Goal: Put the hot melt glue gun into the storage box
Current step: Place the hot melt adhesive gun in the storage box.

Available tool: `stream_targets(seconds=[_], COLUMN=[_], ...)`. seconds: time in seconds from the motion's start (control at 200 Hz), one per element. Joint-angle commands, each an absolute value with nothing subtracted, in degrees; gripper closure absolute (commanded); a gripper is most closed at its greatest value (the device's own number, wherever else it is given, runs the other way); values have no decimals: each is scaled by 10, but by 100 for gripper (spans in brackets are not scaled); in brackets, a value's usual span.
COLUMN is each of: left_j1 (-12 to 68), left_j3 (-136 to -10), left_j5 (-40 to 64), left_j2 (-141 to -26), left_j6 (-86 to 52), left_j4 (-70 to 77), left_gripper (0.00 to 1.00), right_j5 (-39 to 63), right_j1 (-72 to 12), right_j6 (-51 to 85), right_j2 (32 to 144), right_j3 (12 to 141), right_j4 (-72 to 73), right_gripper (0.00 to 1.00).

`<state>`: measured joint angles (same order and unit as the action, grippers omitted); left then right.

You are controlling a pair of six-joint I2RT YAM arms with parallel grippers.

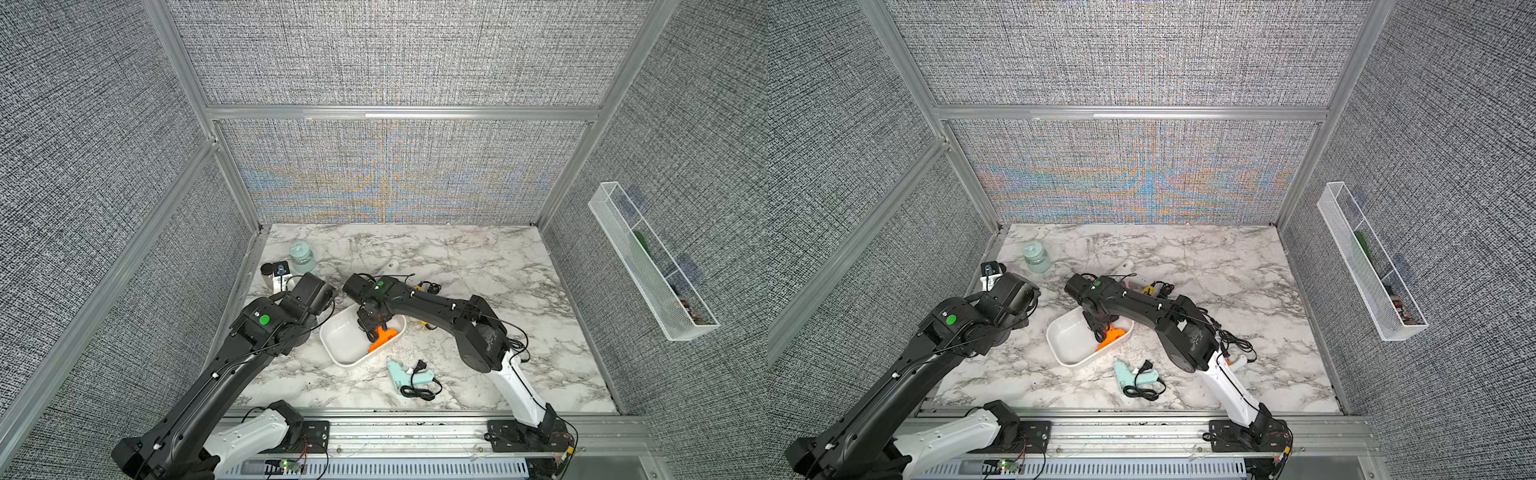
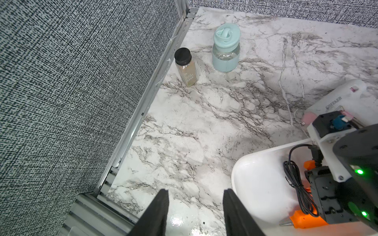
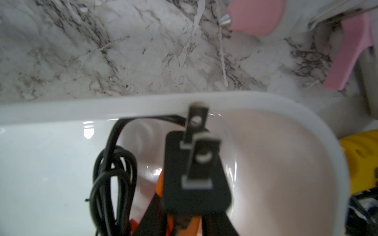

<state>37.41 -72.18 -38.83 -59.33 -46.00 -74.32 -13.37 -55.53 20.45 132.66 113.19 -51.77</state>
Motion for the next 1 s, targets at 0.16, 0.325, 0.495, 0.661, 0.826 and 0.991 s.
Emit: stream_targets(seconds=[0.16,0.325,0.495,0.661,0.826,0.991], left_j1=[373,373,373,373,373,373], left_j3=[-730,-731,-732,-728,-727,-727], left_j5=[-393,-393,-393,-394,-396,-400], left_j2=[-601,-603,-603,-598,-595,-593], left_j6=[-455,-452,-451,-453,-454,-453], left_j4=[-741,-739,-736,-737,-741,-746], left_gripper=[51,51,50,50,50,50], right_j5=[-201,-232,-223,-225,-164,-123], right_j1=[-578,-620,-637,-632,-626,-626], right_j6=[92,-58,-210,-305,-403,-480], right_j2=[1261,1215,1150,1125,1126,1102], right_j3=[1140,1089,961,899,901,891], right_j4=[-484,-427,-311,-225,-222,-230], right_gripper=[100,100,100,100,100,100])
